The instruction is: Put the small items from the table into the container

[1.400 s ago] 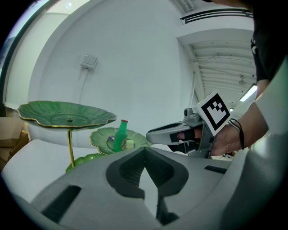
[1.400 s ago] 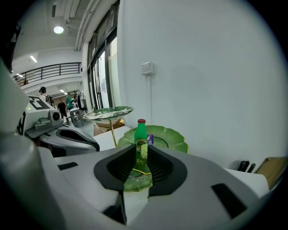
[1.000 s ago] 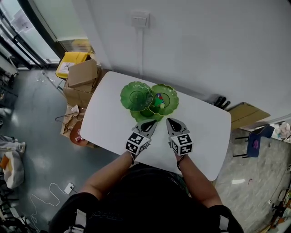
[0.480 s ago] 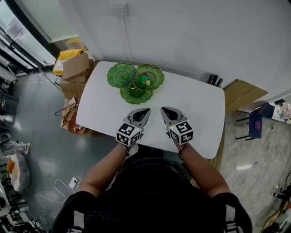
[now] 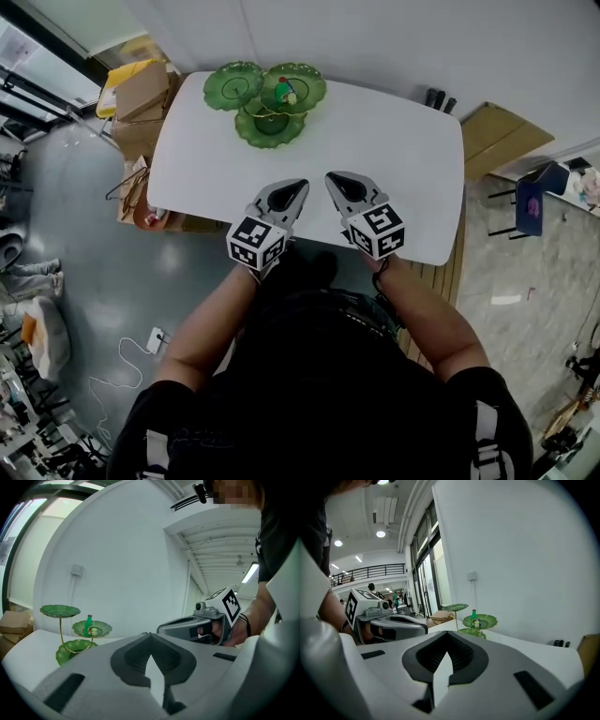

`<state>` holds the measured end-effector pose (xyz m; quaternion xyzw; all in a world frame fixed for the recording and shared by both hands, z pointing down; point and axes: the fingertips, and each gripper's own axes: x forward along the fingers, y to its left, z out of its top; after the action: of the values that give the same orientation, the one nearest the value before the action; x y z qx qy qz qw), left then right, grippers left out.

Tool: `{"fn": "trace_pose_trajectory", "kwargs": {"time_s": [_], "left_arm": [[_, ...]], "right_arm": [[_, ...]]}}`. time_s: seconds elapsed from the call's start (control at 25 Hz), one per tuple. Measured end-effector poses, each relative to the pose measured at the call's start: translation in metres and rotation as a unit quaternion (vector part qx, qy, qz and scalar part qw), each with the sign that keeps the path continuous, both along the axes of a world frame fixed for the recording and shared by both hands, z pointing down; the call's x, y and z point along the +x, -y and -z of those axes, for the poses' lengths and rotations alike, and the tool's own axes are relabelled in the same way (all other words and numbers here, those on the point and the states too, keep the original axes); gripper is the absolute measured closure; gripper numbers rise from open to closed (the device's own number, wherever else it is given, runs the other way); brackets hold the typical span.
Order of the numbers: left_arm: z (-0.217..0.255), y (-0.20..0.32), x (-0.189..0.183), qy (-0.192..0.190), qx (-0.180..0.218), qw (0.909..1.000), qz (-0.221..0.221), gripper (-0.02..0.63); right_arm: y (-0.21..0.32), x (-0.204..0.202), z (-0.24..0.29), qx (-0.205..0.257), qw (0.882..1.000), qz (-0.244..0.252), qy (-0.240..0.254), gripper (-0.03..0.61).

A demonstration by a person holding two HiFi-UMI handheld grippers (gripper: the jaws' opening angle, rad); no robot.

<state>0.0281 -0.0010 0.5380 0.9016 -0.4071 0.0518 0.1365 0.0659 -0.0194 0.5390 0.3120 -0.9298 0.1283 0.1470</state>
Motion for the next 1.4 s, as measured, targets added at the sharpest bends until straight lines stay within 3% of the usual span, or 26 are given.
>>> {"fn": "trace_pose_trajectory", "kwargs": {"time_s": [0.32,0.92,1.4], "left_arm": [[0.000,-0.033,-0.028,-0.015,0.004,0.9998,-0.014,0.606],[0.025,-0.105,-0.125,-0.044,0.026,0.9959,-0.075,0.606],[0.041,-0.124,-0.147,-0.056,0.040,0.9922,-0.104,0.606]], "right_arm": [[-0.036,-0.023,0.003,0.003,1.000,-0.020,-0.008,0.563],[-0.099,-0.098,0.026,0.023,0.994,-0.109,0.000,0.563],[-0.130,-0.131,0.039,0.028,0.992,-0.121,-0.001,0.563]]}}
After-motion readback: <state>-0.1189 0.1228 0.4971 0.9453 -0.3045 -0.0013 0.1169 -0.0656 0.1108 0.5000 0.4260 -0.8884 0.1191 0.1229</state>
